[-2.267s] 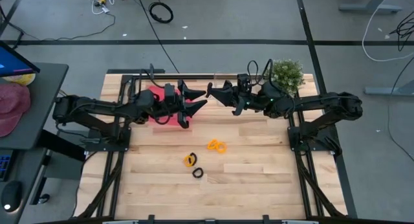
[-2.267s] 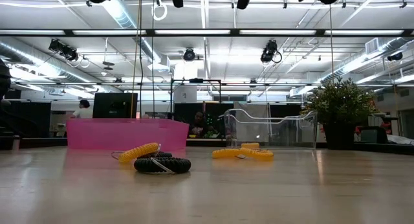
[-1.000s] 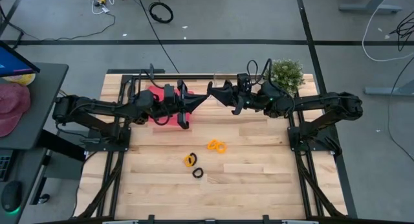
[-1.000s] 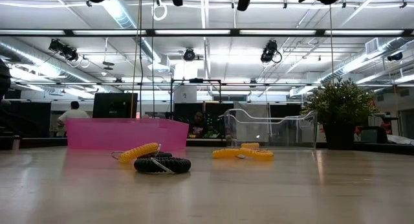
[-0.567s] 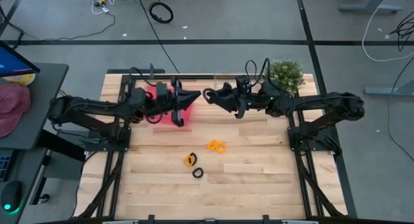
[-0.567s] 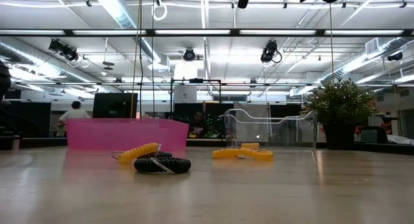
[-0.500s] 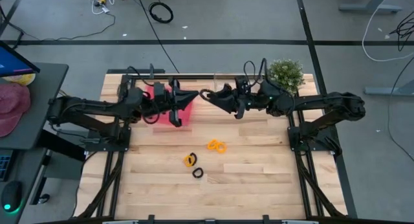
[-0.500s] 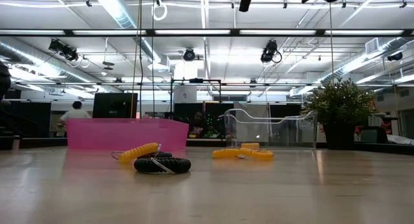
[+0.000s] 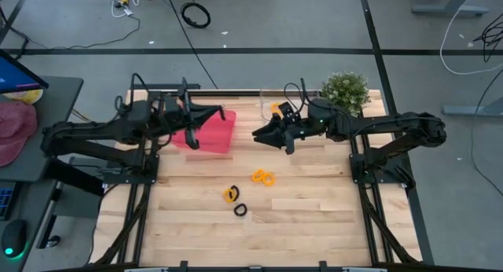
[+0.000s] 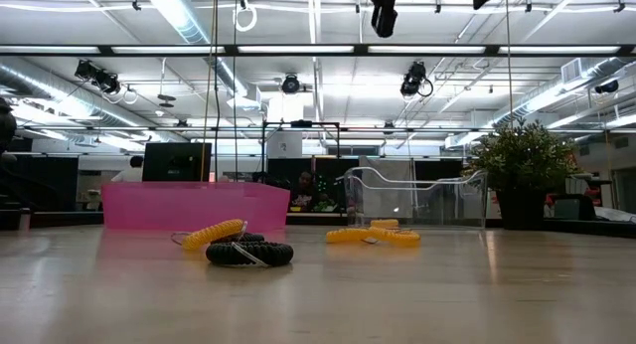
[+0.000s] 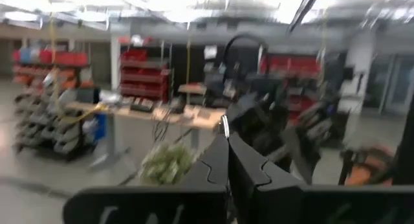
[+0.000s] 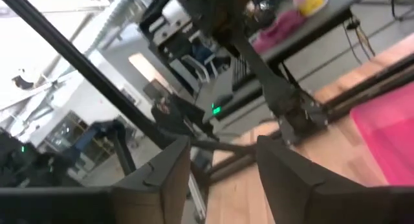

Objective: Sort spring keychains
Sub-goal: Put the black spring keychain into the pink bin

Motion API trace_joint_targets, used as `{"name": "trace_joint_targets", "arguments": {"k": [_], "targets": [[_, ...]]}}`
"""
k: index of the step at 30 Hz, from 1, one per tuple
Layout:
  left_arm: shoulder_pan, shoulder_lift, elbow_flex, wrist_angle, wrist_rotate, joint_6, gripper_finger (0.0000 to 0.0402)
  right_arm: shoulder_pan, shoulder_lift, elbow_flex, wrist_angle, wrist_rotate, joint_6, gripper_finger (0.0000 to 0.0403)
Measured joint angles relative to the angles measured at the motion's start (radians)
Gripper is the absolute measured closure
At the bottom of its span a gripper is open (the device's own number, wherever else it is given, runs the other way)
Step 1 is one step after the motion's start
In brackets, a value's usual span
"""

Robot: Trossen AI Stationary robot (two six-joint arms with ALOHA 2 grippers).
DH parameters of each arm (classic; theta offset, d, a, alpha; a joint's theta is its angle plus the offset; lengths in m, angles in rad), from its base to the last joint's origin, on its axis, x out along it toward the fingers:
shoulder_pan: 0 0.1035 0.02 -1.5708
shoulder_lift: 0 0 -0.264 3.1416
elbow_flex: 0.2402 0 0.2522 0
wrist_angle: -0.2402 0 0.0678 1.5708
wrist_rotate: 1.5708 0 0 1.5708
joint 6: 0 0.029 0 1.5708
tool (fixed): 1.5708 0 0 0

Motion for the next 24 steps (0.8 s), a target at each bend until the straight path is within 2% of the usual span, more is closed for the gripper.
{"name": "trace_joint_targets", "arguments": {"k": [6, 13, 18, 24], "targets": [[0.000, -0.122, 0.000, -0.267, -0.054, -0.001, 0.0401, 0.000, 0.000, 0.000, -0.046, -0.001, -0.031, 0.0240], [0.000, -0.225, 0.000, -0.547, -0.184, -0.076, 0.0401, 0.000, 0.000, 0.000, -0.081, 0.000, -0.053, 0.0250], [0.000, -0.233, 0.000, -0.607, -0.232, -0.145, 0.0401, 0.000, 0.001, 0.000, -0.080, 0.014, -0.065, 0.0250], [0.002, -0.211, 0.000, -0.672, -0.417, -0.384, 0.0401, 0.000, 0.001, 0.000, -0.084, 0.037, -0.066, 0.0250]]}}
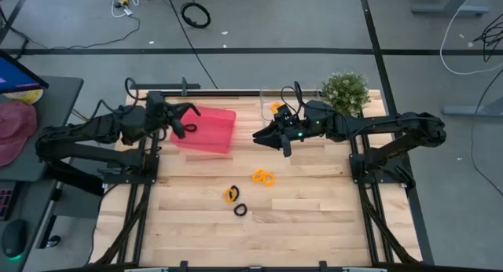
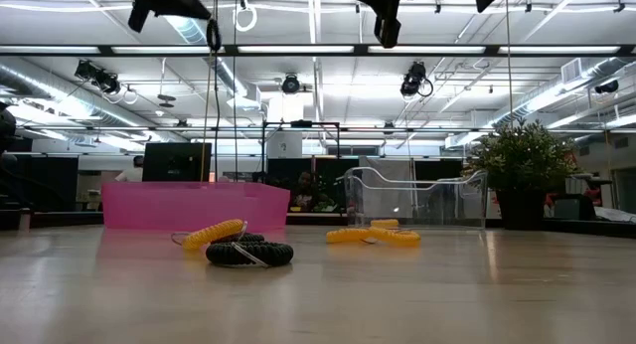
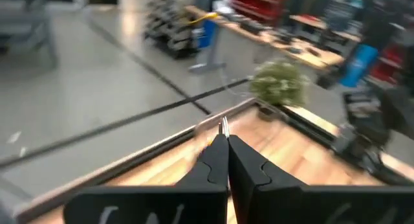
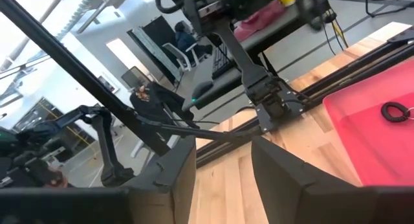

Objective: Sort spring keychains
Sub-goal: Put the black spring keychain into the pink bin

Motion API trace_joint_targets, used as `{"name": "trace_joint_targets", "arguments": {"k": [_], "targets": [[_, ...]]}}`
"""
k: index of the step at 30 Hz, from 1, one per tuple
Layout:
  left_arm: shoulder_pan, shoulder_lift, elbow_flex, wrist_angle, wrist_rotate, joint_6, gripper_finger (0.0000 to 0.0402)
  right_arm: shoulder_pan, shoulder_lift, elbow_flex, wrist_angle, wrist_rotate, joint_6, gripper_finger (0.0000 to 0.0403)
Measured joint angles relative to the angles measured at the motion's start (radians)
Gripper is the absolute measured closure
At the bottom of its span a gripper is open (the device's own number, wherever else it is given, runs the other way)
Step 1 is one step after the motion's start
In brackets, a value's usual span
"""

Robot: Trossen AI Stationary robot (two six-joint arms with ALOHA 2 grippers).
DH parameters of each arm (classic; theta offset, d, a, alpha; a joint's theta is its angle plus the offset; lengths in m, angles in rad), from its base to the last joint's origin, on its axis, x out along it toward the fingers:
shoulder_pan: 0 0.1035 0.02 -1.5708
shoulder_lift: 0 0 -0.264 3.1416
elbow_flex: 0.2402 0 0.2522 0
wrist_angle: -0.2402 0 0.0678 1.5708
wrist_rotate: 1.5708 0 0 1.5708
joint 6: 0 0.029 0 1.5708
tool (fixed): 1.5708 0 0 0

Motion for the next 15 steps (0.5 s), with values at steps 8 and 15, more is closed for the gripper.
{"name": "trace_joint_targets", "arguments": {"k": [8, 15], "targets": [[0.071, 0.080, 0.000, -0.137, -0.055, -0.265, 0.0401, 0.000, 0.000, 0.000, -0.007, 0.026, -0.002, 0.0250], [0.162, 0.171, 0.000, -0.141, -0.026, -0.330, 0.0401, -0.001, 0.000, 0.000, -0.025, 0.026, -0.003, 0.0250]]}}
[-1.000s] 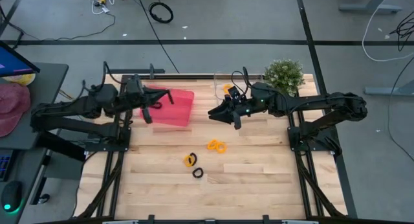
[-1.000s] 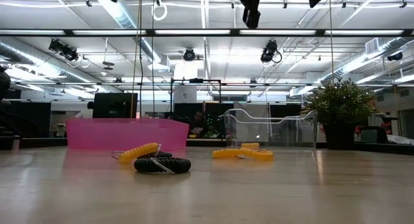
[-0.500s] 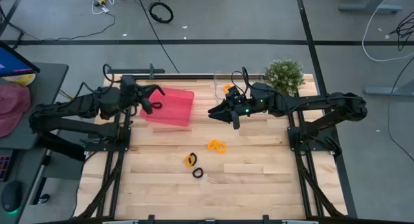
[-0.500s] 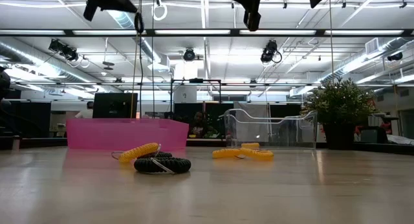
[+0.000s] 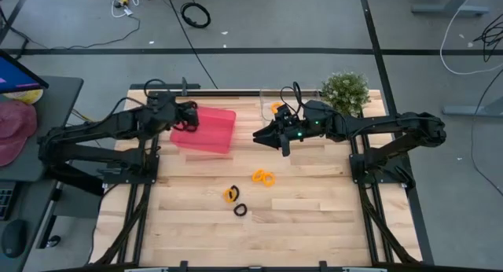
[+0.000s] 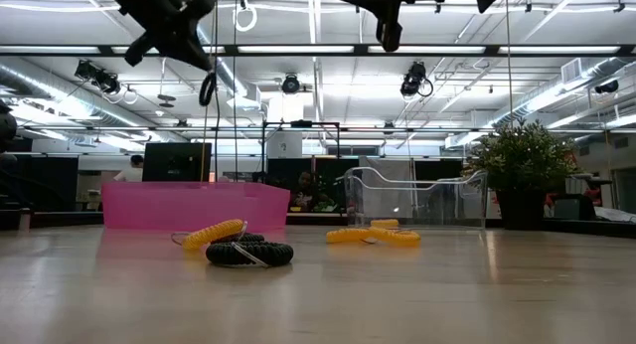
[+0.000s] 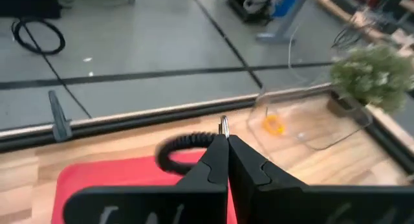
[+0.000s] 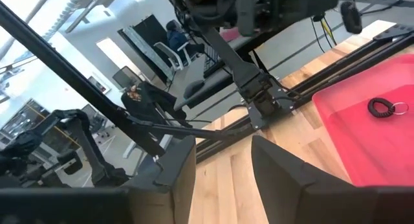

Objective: Sort spring keychains
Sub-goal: Put the black spring keychain into the pink bin

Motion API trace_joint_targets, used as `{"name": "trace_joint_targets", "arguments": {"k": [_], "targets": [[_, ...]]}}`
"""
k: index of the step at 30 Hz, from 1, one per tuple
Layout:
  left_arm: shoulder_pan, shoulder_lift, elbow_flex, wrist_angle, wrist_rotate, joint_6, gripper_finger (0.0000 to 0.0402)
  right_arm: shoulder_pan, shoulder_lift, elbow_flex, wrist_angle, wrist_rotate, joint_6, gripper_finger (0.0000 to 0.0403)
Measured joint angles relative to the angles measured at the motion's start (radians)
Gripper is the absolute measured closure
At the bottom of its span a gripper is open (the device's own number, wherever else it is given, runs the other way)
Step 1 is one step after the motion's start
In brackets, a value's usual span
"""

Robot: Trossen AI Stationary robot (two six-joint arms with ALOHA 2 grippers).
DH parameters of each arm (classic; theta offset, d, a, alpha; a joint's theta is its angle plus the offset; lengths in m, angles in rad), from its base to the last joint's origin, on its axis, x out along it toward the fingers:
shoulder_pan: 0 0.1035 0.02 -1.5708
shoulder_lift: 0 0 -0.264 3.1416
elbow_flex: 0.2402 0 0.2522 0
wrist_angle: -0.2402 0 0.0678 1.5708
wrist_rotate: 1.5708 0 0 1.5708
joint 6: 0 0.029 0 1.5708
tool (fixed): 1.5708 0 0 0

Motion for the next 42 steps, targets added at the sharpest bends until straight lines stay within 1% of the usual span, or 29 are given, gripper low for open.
{"name": "trace_joint_targets", "arguments": {"k": [2, 5, 11, 14, 18, 24, 35, 42], "targets": [[0.028, 0.019, 0.000, -0.007, 0.045, -0.001, 0.0401, 0.000, 0.000, 0.000, 0.000, 0.000, 0.001, 0.0250], [0.085, 0.047, 0.000, -0.027, 0.150, -0.002, 0.0401, 0.000, 0.000, 0.000, 0.000, 0.000, 0.001, 0.0250], [0.185, 0.129, 0.000, -0.147, 0.331, 0.001, 0.0401, 0.000, 0.000, 0.000, -0.007, 0.000, 0.009, 0.0250], [0.214, 0.173, 0.000, -0.195, 0.430, 0.030, 0.0401, 0.000, 0.000, 0.000, -0.017, 0.000, 0.009, 0.0250], [0.228, 0.237, 0.000, -0.237, 0.506, 0.054, 0.0401, 0.000, 0.000, 0.000, -0.024, 0.000, 0.009, 0.0250], [0.236, 0.347, 0.000, -0.284, 0.561, 0.120, 0.0401, 0.000, 0.000, 0.000, -0.025, 0.000, 0.010, 0.0250], [0.239, 0.518, 0.000, -0.292, 0.565, 0.230, 0.0401, 0.001, 0.000, 0.000, -0.030, 0.000, 0.010, 0.0250], [0.289, 0.581, 0.000, -0.288, 0.569, 0.280, 0.0401, 0.001, 0.000, 0.000, -0.029, 0.000, 0.010, 0.0250]]}}
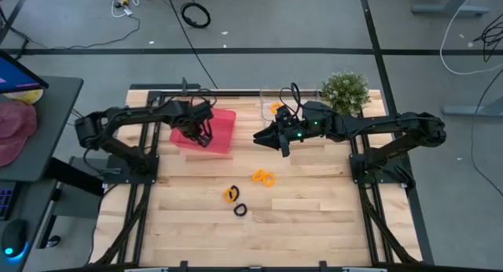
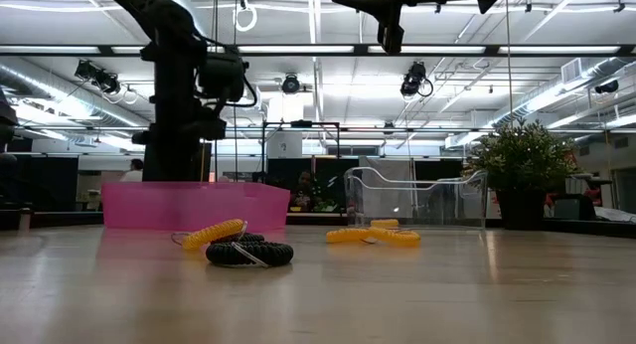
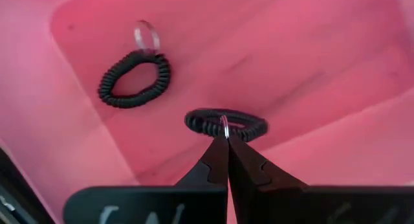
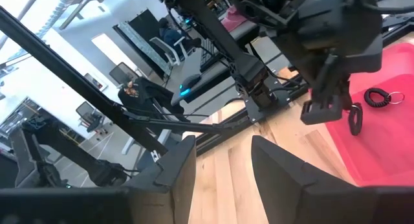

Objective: Sort spring keychains
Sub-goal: Put the black spring keychain into the pink bin

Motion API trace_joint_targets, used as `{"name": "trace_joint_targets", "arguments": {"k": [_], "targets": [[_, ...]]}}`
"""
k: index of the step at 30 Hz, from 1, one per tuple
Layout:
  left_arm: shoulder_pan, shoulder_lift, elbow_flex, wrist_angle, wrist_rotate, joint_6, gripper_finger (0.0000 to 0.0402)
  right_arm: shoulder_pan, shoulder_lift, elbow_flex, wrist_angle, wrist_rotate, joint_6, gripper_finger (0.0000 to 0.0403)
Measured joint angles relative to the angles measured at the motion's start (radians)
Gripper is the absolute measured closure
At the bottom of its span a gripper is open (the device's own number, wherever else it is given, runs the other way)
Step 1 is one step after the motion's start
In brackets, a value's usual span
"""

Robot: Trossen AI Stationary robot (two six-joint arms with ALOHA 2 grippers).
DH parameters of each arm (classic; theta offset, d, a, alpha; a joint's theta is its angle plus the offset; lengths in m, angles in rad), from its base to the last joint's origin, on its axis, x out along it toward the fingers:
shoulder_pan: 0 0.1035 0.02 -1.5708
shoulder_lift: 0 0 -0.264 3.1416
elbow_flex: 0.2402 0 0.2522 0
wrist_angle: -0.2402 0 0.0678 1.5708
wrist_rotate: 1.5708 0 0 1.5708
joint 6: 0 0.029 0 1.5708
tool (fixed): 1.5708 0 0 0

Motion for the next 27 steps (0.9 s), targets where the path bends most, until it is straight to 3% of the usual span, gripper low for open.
{"name": "trace_joint_targets", "arguments": {"k": [10, 27], "targets": [[0.097, 0.025, 0.000, -0.004, 0.003, 0.066, 0.0401, 0.000, 0.000, 0.000, 0.000, 0.000, 0.000, 0.0250], [0.143, 0.025, 0.000, 0.063, -0.014, 0.081, 0.0401, 0.000, 0.000, 0.000, 0.000, 0.000, 0.000, 0.0250]]}}
